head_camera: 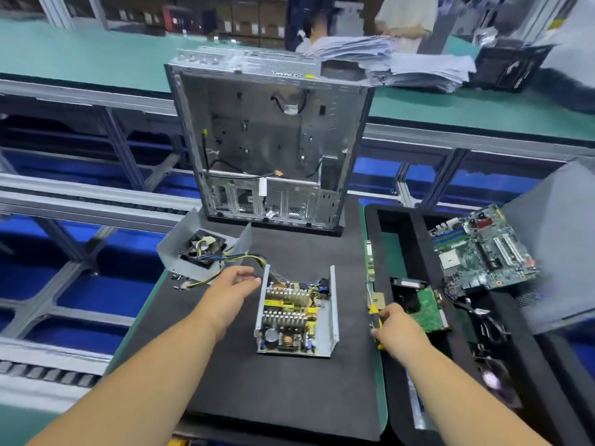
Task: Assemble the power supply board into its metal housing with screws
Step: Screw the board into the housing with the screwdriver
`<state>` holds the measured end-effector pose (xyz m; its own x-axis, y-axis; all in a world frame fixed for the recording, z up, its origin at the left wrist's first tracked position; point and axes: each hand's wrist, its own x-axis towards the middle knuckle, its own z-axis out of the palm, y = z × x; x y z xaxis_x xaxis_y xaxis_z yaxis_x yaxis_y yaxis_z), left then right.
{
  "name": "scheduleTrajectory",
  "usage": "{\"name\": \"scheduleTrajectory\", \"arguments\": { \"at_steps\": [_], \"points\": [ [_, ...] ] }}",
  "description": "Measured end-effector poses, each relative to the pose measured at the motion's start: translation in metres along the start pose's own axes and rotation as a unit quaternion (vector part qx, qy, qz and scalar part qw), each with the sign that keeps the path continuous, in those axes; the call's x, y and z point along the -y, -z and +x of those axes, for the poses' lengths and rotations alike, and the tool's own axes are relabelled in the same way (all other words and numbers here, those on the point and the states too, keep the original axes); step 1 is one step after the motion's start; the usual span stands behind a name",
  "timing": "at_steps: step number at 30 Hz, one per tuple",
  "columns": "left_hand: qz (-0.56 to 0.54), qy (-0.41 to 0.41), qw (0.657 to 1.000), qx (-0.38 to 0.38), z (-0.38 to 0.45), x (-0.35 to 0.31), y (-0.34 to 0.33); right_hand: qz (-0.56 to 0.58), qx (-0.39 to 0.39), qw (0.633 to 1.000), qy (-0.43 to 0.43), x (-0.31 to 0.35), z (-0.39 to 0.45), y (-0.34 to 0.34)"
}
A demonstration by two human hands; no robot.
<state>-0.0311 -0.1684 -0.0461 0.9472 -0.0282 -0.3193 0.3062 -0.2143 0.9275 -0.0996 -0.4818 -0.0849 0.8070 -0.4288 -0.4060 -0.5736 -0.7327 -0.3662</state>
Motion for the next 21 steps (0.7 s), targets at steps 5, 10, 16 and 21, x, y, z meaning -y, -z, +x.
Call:
{"name": "scheduleTrajectory", "arguments": {
  "at_steps": [5, 10, 16, 21],
  "points": [
    [-0.018, 0.043, 0.997, -0.064, 0.008, -0.009, -0.017, -0.053, 0.023, 0.998, 0.040, 0.000, 0.009, 0.000],
    [-0.017, 0.081, 0.993, -0.079, 0.012, -0.016, -0.024, -0.115, 0.026, 0.990, 0.078, 0.009, 0.021, 0.018],
    [0.019, 0.072, 0.993, -0.096, -0.001, -0.017, -0.018, -0.052, -0.021, 0.981, 0.187, 0.061, 0.040, 0.048],
    [0.019, 0.052, 0.990, -0.133, -0.019, -0.014, 0.009, -0.022, 0.000, 0.948, 0.318, 0.139, 0.038, 0.046]
  ]
}}
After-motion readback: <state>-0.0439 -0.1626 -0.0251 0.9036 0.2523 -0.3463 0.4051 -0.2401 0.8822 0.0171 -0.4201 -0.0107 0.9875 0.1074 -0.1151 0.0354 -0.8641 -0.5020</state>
